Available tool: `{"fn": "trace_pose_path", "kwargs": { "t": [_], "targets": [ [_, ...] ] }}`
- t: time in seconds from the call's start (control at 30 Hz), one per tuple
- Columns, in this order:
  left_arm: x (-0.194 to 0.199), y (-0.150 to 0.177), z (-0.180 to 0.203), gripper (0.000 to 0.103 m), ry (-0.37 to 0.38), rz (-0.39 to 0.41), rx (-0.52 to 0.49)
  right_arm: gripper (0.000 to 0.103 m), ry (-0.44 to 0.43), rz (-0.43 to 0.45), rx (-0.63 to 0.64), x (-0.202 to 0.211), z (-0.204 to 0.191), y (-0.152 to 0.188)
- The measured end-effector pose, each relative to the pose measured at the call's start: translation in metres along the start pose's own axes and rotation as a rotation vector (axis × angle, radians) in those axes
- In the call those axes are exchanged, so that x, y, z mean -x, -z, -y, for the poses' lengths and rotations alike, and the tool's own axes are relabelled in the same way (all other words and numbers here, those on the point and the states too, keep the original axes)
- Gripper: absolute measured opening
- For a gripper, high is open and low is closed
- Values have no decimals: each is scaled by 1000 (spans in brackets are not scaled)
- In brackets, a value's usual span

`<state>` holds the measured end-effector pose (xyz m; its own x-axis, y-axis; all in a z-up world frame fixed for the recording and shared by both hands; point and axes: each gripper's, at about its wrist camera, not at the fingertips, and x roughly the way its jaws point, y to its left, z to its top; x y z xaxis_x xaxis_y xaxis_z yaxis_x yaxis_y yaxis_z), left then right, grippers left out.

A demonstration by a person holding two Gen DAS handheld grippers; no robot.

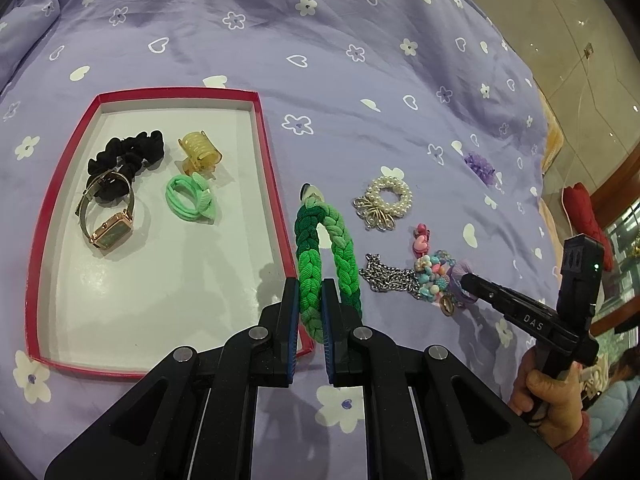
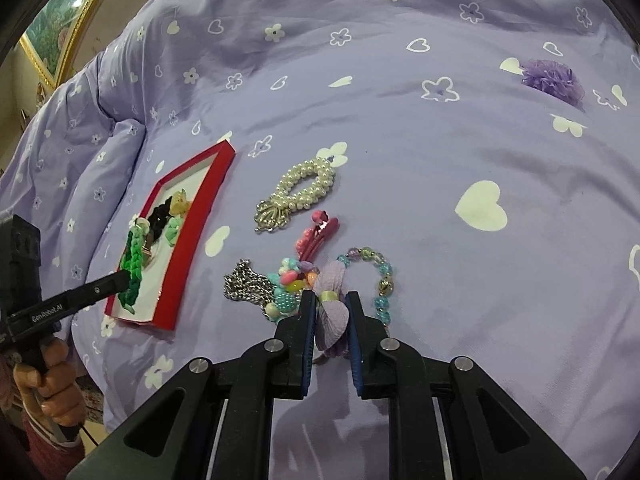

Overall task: Organize jewelry
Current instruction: 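Grasp the green braided band with the left tool while the right tool grasps the purple bow clip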

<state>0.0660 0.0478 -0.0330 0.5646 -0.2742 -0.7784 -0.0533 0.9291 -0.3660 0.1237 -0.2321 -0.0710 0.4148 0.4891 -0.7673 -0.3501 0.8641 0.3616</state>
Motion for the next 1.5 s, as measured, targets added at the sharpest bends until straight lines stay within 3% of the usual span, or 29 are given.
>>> {"fn": "trace_pose_path", "kwargs": {
  "t": [0.23,0.47,0.57,0.77,0.87,0.97,1.17,1.23,1.33,1.37,1.5],
  "targets": [
    [0,0,-2,9,0,1,4,18,-22,44,-17,11,1,-3],
    [0,0,-3,9,2,-2,7,13,34,89,8,24,4,-2],
    [0,1,-3,9,5,-3,7,13,12,124,-25,34,9,-5],
    [2,4,1,9,11,1,-3,18,67,71,-46,24,21,-4],
    [2,3,1,9,14,2,-6,33,122,55,-85,21,35,2],
    [1,3,2,9,15,-1,-5,32,167,74,-87,26,44,6],
    [-6,4,5,9,18,-18,-12,32,93,55,48,26,21,10],
    [-7,5,6,9,17,-23,-14,30,116,31,106,15,9,12],
    [-6,6,7,9,18,-23,-18,18,165,-12,117,-2,12,11],
    [-6,6,6,9,18,-22,-18,7,168,-22,115,-5,14,10],
    [-5,4,5,9,17,-16,-14,5,212,51,126,15,15,9]
  ]
}}
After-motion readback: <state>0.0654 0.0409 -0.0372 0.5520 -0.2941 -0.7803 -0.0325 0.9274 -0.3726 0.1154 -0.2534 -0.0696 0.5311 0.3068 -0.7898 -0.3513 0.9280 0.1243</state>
